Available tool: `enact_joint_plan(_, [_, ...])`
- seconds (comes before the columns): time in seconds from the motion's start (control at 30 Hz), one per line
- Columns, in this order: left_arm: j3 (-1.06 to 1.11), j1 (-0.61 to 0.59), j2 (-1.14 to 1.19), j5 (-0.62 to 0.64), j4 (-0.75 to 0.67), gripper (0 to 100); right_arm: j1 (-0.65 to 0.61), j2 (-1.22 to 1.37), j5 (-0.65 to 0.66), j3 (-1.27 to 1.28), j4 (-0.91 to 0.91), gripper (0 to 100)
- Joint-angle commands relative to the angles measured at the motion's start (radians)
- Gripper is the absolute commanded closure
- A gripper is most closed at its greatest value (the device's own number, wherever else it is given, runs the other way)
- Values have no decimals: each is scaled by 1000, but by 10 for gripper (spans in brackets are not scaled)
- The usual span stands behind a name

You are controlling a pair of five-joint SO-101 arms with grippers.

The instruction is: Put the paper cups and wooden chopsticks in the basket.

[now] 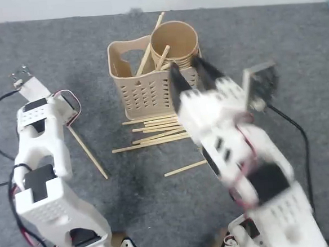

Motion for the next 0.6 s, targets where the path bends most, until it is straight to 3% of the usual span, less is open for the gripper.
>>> enact_joint_plan(0.0, [-45, 9, -8, 3, 0, 987, 13, -185, -5, 5, 248, 827])
enact_joint_plan(0.23, [-45, 3, -6, 3, 0, 987, 13, -369, -5, 328, 364, 844])
enact_joint_plan(0.37, [-45, 3, -6, 3, 0, 987, 13, -501, -5, 554, 357, 998])
enact_joint_plan(0.57, [-44, 5, -5, 3, 0, 987, 101, -696, 44, 853, 239, 969])
